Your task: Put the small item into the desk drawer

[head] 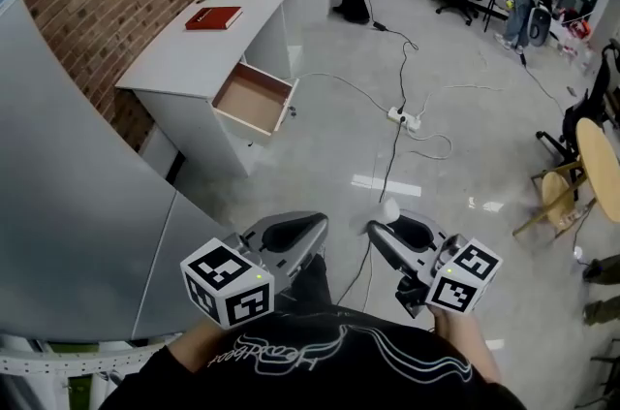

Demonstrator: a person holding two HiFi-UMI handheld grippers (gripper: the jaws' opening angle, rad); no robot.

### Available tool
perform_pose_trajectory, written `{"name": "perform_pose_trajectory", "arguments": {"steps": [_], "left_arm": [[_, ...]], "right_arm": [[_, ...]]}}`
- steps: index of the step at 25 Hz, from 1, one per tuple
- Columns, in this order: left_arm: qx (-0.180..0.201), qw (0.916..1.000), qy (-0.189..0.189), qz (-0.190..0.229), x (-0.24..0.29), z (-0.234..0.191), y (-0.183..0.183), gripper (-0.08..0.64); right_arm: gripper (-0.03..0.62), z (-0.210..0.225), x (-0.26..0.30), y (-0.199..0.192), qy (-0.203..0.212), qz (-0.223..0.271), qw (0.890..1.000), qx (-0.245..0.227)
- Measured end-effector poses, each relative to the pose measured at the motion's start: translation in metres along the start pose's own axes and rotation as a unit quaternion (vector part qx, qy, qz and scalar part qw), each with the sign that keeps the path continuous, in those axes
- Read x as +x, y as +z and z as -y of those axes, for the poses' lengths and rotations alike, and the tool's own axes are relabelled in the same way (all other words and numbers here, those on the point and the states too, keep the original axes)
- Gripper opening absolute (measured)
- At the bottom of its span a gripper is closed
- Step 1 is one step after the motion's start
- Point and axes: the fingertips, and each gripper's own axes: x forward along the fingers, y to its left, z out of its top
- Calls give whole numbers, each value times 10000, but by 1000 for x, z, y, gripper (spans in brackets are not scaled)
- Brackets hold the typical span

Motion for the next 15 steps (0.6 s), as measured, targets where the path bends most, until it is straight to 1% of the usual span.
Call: {"name": "perform_pose_trajectory", "arguments": {"steps": [5, 8, 11, 15], "left_arm": [[-247, 9994, 197, -164, 47, -100, 44, 23], [-341, 9988, 315, -166, 81, -171, 79, 23], [-498, 9972, 532, -185, 106, -247, 106, 23], [-741, 9936, 841, -170, 128, -342, 129, 23]], "right_arm": [[130, 75, 85, 35, 100, -179, 9994, 267], [130, 129, 146, 56, 151, -319, 9985, 410], [130, 179, 212, 72, 243, -512, 9970, 532], [130, 237, 288, 89, 277, -820, 9948, 531]]}}
